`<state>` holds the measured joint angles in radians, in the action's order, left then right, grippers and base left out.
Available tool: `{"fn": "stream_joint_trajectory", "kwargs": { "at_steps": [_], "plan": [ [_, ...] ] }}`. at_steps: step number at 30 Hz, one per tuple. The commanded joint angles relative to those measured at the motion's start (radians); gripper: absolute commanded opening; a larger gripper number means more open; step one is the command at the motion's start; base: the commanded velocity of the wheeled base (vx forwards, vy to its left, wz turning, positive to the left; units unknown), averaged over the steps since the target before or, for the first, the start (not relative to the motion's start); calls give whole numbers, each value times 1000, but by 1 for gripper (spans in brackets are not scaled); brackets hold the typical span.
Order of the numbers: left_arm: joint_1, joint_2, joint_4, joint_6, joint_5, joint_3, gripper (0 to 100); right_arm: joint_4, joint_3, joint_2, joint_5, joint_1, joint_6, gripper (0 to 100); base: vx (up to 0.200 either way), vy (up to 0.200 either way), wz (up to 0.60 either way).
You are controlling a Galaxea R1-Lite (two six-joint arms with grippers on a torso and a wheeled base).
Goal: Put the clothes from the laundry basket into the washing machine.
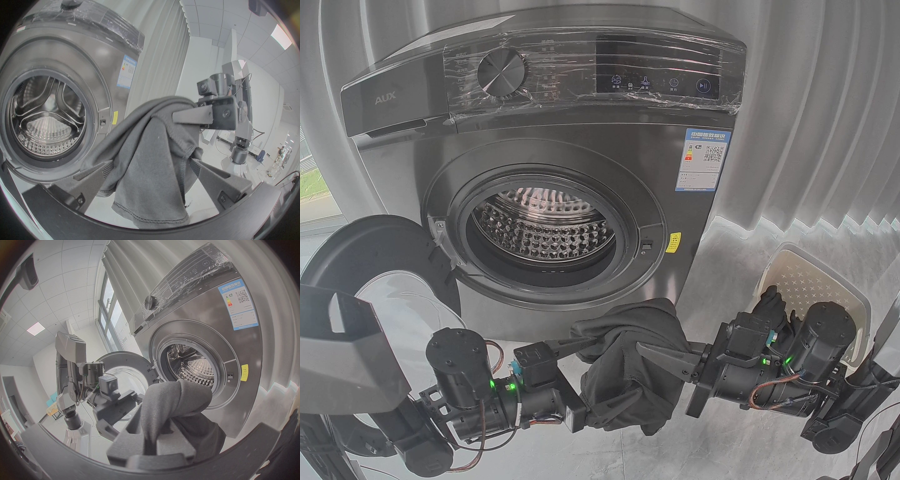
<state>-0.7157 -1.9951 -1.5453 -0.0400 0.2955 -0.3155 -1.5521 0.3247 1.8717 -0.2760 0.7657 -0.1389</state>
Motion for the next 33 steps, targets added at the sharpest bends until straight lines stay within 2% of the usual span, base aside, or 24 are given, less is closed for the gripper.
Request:
{"fn": "stream_joint_trajectory", "kwargs": {
  "at_steps": [1,3,8,11,17,23,31,32,33],
  "plan": [
    [33,78,1,-1,2,26,100,0,-1,3,0,3,1,0,0,0,0],
    [53,73,1,-4,5,23,100,0,-1,3,1,6,1,0,0,0,0],
    [47,16,-1,-17,16,3,100,0,1,1,1,7,-1,0,0,0,0],
    [41,-27,-1,-21,47,-23,100,0,1,3,1,9,-1,0,0,0,0],
    [42,-128,-1,-54,126,-105,100,0,4,1,1,14,-2,0,0,0,0],
    [36,-165,-2,-54,128,-169,100,0,4,1,0,15,-4,0,0,0,0],
    [18,-156,-4,-47,125,-189,100,0,4,3,0,15,-4,0,0,0,0],
    [18,-154,-4,-47,125,-189,0,0,5,3,1,15,-4,0,0,0,0],
    [16,-154,-6,-47,125,-189,0,0,5,3,0,15,-5,0,0,0,0]
  ]
}}
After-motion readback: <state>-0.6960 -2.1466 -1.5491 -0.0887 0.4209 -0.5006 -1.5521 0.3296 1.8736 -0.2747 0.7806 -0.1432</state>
